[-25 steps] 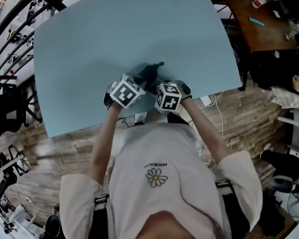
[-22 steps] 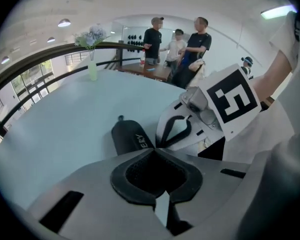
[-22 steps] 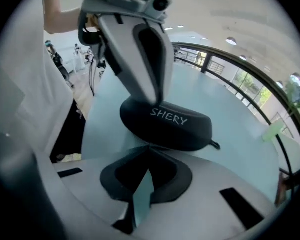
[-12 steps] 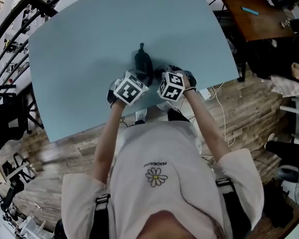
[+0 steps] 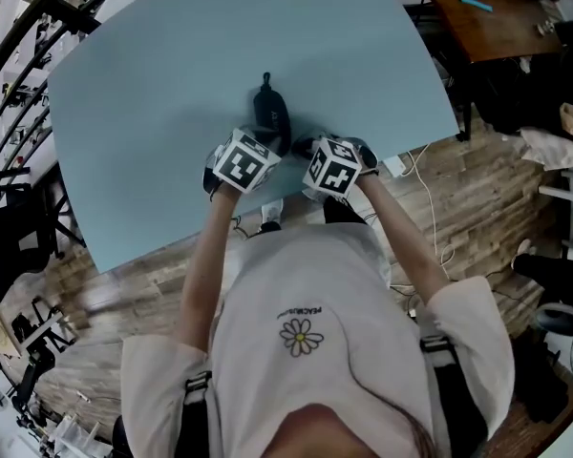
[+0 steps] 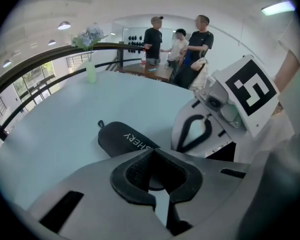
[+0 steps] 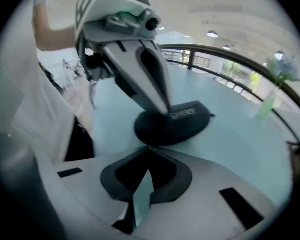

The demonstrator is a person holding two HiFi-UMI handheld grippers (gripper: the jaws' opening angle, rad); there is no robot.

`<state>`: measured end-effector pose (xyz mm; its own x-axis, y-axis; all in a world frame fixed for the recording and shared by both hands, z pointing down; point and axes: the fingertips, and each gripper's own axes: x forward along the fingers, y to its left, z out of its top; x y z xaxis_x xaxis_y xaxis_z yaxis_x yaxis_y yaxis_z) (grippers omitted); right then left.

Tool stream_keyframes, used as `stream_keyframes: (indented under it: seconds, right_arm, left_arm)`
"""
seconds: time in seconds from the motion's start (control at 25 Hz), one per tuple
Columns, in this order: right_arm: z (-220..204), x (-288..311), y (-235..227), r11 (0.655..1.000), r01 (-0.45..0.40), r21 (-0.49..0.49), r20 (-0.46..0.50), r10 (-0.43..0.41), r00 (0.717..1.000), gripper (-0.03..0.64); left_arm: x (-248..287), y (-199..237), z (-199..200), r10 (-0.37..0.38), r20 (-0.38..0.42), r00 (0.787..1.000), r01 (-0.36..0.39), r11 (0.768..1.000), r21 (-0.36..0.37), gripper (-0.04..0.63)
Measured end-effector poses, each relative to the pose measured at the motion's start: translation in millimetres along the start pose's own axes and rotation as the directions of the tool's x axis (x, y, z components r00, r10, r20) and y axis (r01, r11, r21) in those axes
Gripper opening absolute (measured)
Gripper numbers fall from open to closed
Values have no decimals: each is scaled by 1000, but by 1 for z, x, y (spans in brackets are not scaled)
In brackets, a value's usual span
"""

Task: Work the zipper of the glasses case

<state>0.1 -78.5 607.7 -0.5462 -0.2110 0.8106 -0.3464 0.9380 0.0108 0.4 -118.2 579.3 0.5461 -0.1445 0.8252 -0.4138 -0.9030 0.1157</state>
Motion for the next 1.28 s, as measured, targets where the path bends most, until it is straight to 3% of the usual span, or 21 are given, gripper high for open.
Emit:
stream_keyframes:
  seconds: [0.08,0.16,0.28,0.44,0.48,0.52,0.56,0.72,0.8,0.88,0.96,1.16,1.28]
  right_arm:
    - [15,5,35,991,-130,37,65,127,990,7]
    - [22,13,64,986,-164,-9,65,164,984,7]
    - [18,15,62,997,-78,1,59,77,995,8]
    - [-7,0,3,986,129,109,41,-134,990,8]
    - [-11,-3,-10,980,149,133,35,-155,987,39]
    - [-13,-5,-20,977,153,147,35,-160,986,101]
    - [-12,-5,-28,979,149,141,37,-156,987,114]
    - [-7,8,-34,996,89,18,9,-90,996,115]
    - [-9,13,-33,998,56,8,4,-56,998,115]
    - [-9,14,-31,1000,28,11,10,-28,1000,101]
    - [-8,15,-25,1000,18,4,13,-18,1000,21]
    - [-7,10,-13,992,38,123,21,-41,999,11]
    - [3,16,18,994,-8,109,28,5,1000,9]
  left_arm:
    - [-1,0,1,-9,8,1000,9,1000,-15,14]
    - [-1,-2,2,-20,19,1000,21,999,-34,14]
    - [-2,-1,3,-20,34,999,22,999,-49,14]
    - [-2,0,1,-8,32,999,9,999,-45,14]
    - [-2,0,1,-7,32,999,8,999,-45,14]
    - [-3,0,1,-5,33,999,7,999,-44,14]
    - [-3,0,1,-4,34,999,5,999,-42,14]
    - [-2,-1,2,-6,33,999,8,999,-39,14]
    - [-1,-1,3,-12,36,999,13,999,-43,14]
    - [-1,-1,3,-13,36,999,15,999,-45,14]
    - [-1,0,2,-11,37,999,13,999,-47,14]
    - [-1,0,1,-9,49,999,12,999,-51,14]
    - [-1,0,1,-8,41,999,9,999,-39,14]
